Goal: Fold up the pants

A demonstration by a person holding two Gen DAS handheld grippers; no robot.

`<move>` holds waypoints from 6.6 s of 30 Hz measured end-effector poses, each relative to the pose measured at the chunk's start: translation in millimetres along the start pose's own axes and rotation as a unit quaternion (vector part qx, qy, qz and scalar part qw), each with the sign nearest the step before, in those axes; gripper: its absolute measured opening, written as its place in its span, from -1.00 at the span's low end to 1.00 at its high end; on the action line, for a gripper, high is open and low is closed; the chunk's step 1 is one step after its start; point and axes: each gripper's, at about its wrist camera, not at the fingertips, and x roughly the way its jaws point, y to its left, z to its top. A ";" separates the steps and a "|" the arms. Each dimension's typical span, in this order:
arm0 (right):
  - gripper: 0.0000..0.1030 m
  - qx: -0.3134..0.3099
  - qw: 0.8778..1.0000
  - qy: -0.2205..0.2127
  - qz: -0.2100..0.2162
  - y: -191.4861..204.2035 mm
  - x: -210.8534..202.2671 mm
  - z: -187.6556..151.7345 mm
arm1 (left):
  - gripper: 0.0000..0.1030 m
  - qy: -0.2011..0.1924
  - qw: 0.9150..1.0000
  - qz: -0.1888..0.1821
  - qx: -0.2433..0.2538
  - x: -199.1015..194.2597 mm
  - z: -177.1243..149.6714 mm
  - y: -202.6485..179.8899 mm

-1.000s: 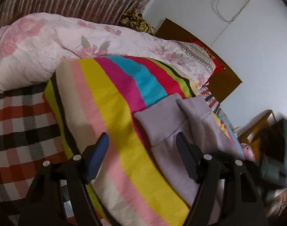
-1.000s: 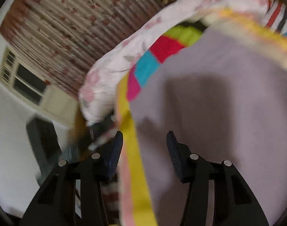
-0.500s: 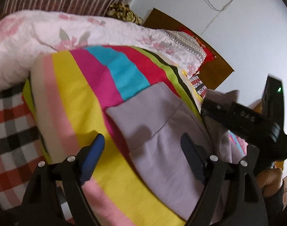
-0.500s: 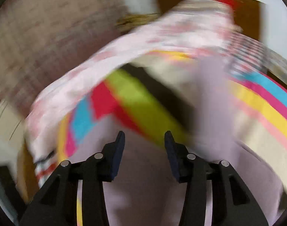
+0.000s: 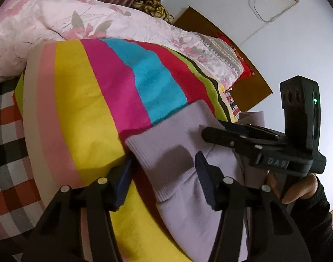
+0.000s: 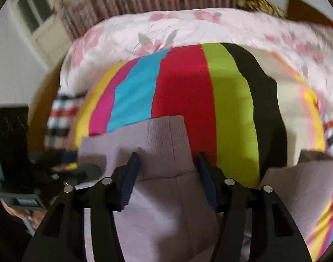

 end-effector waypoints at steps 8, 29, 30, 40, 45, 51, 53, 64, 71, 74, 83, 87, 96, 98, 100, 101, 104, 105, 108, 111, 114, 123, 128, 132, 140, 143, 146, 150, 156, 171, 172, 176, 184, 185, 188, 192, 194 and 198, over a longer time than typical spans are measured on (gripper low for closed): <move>-0.76 0.025 0.997 -0.071 -0.012 -4.0 -24.0 -1.9 | -0.91 -0.043 0.998 -0.002 0.051 -29.6 1.7 -22.4; 0.22 0.138 0.971 -0.195 -0.014 -53.1 -125.5 -44.7 | 0.62 -0.064 0.992 0.034 0.104 -49.6 -4.8 -42.9; 0.14 0.147 0.972 -0.183 -0.019 -55.0 -122.9 -53.2 | 0.62 -0.049 0.992 0.023 0.111 -44.4 -8.0 -47.5; 0.08 0.174 0.976 -0.121 -0.047 -33.9 -76.8 -69.3 | 0.67 0.021 0.989 0.032 0.142 -8.9 -30.9 -44.5; 0.07 0.067 0.990 -0.077 -0.101 19.3 -62.1 -58.0 | 0.73 0.003 0.995 0.030 0.096 -31.2 -30.2 -24.9; -0.54 0.030 0.980 -0.022 -0.194 18.9 -25.6 -73.5 | 0.73 0.011 0.995 0.028 0.090 -38.4 -34.9 -21.0; -0.89 0.056 0.981 -0.044 -0.180 9.1 -35.9 -77.0 | 0.73 0.012 0.996 0.028 0.090 -41.4 -36.4 -19.9; -0.56 0.053 0.991 -0.114 0.036 54.4 -77.5 -45.6 | 0.76 -0.023 0.999 -0.017 0.035 -68.3 -22.5 -8.3; -0.24 0.110 0.989 -0.079 0.056 28.1 -48.6 -73.7 | 0.73 -0.006 0.999 -0.031 0.024 -65.3 -23.5 3.7; 0.15 0.135 0.981 -0.131 0.039 1.4 -76.7 -83.1 | 0.58 -0.013 0.998 -0.055 0.028 -61.6 -13.8 -3.5; 0.14 0.120 0.986 -0.117 -0.015 -54.9 -48.6 -50.0 | 0.02 0.012 1.000 -0.004 0.012 -9.5 0.5 -13.1; -0.07 0.101 0.990 -0.096 0.003 -60.3 -31.3 -42.4 | -0.02 0.007 1.000 -0.001 0.010 -9.6 -1.1 -11.7; -0.85 0.062 0.992 -0.112 -0.015 -39.3 -36.9 -36.5 | -0.77 -0.015 1.000 -0.017 0.012 -19.7 -3.0 -13.1; -0.85 0.049 0.990 -0.127 -0.029 -26.9 -48.3 -35.7 | -0.77 -0.040 0.999 -0.022 0.025 -38.6 -4.7 -22.1; -0.85 0.046 0.988 -0.142 -0.029 -18.9 -57.6 -31.8 | -0.77 -0.059 0.997 -0.015 0.037 -52.8 -5.9 -26.9; -0.85 0.047 0.988 -0.144 -0.024 -16.8 -58.4 -28.6 | -0.77 -0.056 0.998 -0.010 0.036 -53.3 -5.3 -25.2; -0.85 0.048 0.993 -0.106 -0.035 -15.2 -35.2 -22.8 | -0.76 -0.014 1.000 0.002 0.009 -31.7 -4.6 -4.9; -0.85 0.053 0.994 -0.094 -0.035 -17.4 -27.9 -23.3 | -0.73 -0.001 1.000 0.004 0.004 -22.2 -5.8 1.7; -0.75 0.084 0.993 -0.078 -0.023 -28.3 -7.4 -30.3 | -0.59 -0.005 1.000 -0.004 0.017 -13.3 -8.1 9.6; 0.32 0.120 0.989 -0.085 -0.018 -38.4 -23.3 -37.0 | 0.34 -0.011 1.000 0.003 0.020 -22.6 -8.6 6.5; 0.40 0.113 0.984 -0.130 -0.044 -24.1 -74.9 -62.6 | 0.56 -0.054 0.998 0.015 0.027 -52.7 -8.5 -2.9; -0.25 0.132 0.981 -0.121 -0.080 136.5 -155.5 -243.3 | 0.61 0.033 0.978 -0.058 0.199 -63.6 -52.8 -86.2; -0.27 0.107 0.981 -0.107 -0.121 193.2 -145.8 -271.4 | 0.61 0.101 0.967 -0.049 0.229 -36.8 -78.3 -100.8; -0.48 0.090 0.977 -0.101 -0.162 196.5 -130.5 -266.5 | 0.60 0.119 0.963 -0.025 0.241 -19.8 -85.0 -95.4; -0.50 0.050 0.977 -0.069 -0.196 188.5 -103.5 -257.1 | 0.54 0.135 0.966 -0.028 0.220 -15.3 -81.5 -84.4; -0.73 0.050 0.975 -0.081 -0.203 188.9 -104.2 -257.2 | 0.54 0.139 0.965 -0.024 0.222 -16.7 -82.7 -85.1; -0.91 0.045 0.969 -0.102 -0.221 195.1 -111.3 -256.4 | 0.53 0.145 0.964 -0.024 0.220 -16.6 -82.2 -84.9; -0.91 0.053 0.969 -0.124 -0.206 201.8 -127.1 -257.0 | 0.33 0.151 0.966 -0.025 0.208 -19.7 -78.6 -78.5; -0.48 0.090 0.979 -0.087 -0.160 192.9 -113.5 -266.2 | 0.30 0.145 0.963 0.001 0.225 -23.6 -83.8 -82.6; 0.19 0.335 0.906 -0.103 -0.238 171.8 -195.6 -410.0 | 0.91 0.109 0.895 0.086 0.423 -34.9 -193.0 -191.3; 0.19 0.352 0.904 -0.111 -0.214 175.8 -203.6 -420.8 | 0.91 0.106 0.896 0.092 0.422 -35.0 -194.1 -191.8; 0.39 0.385 0.881 -0.154 -0.230 187.7 -261.8 -455.2 | 0.89 0.105 0.896 0.136 0.410 -42.2 -189.3 -206.6; 0.70 0.435 0.799 -0.165 -0.380 162.7 -338.6 -535.2 | 0.96 0.104 0.877 -0.026 0.468 -80.8 -268.6 -312.7; 0.70 0.441 0.794 -0.151 -0.389 160.0 -339.8 -545.8 | 0.96 0.110 0.873 -0.025 0.475 -78.5 -280.7 -317.3; 0.71 0.458 0.793 -0.084 -0.394 156.0 -321.8 -574.0 | 0.96 0.144 0.856 -0.003 0.497 -57.0 -310.1 -320.7; 0.73 0.481 0.790 -0.137 -0.354 176.4 -316.2 -617.3 | 0.97 0.176 0.863 0.010 0.474 -37.9 -321.5 -296.3; 0.73 0.469 0.797 -0.143 -0.353 187.8 -321.4 -623.9 | 0.97 0.176 0.855 0.014 0.488 -35.7 -322.2 -294.0; 0.73 0.470 0.802 -0.136 -0.342 187.6 -323.1 -619.9 | 0.97 0.177 0.858 0.022 0.482 -38.1 -327.1 -294.5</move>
